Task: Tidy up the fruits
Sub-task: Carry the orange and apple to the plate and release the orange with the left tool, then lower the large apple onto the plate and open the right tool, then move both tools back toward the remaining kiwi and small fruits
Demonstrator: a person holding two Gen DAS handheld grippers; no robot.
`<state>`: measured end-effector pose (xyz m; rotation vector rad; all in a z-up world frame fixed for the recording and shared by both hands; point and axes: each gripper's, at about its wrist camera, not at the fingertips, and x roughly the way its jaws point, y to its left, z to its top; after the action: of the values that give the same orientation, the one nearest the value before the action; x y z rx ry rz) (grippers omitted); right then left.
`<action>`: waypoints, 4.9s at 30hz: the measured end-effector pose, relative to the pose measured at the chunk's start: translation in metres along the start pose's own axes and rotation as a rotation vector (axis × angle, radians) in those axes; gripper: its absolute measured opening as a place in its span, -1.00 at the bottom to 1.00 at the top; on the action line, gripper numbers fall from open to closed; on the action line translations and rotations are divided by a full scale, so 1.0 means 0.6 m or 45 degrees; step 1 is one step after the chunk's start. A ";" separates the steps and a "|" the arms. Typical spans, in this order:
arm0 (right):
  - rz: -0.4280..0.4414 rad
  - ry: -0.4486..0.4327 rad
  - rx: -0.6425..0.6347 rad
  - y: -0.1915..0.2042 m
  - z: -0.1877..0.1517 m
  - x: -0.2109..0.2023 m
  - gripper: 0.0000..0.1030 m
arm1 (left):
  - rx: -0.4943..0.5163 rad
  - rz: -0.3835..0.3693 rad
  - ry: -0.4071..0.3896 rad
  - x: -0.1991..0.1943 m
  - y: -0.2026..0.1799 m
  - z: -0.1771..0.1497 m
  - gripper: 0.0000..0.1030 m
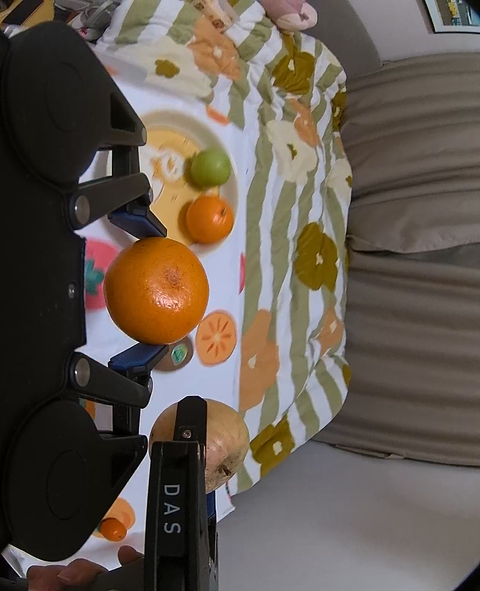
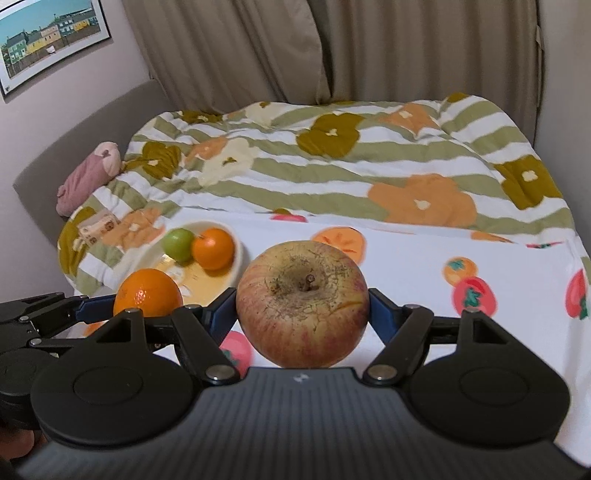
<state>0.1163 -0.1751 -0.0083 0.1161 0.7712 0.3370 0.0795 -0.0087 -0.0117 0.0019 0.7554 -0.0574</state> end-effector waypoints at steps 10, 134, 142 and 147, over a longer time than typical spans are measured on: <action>0.014 -0.012 0.047 0.122 0.025 0.053 0.73 | -0.003 0.020 0.006 0.004 0.135 0.025 0.25; -0.192 -0.012 -0.091 0.048 -0.036 -0.034 1.00 | 0.134 -0.077 -0.029 -0.020 0.096 -0.012 0.91; -0.282 0.002 -0.038 -0.051 -0.096 -0.095 1.00 | 0.232 -0.183 -0.019 -0.013 0.005 -0.029 0.91; -0.301 0.051 0.012 -0.109 -0.142 -0.110 1.00 | 0.323 -0.280 0.015 0.010 -0.050 -0.050 0.90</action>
<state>0.0293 -0.2610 -0.0399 0.0261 0.8169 0.1114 0.0618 -0.0381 -0.0374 0.1606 0.7536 -0.3628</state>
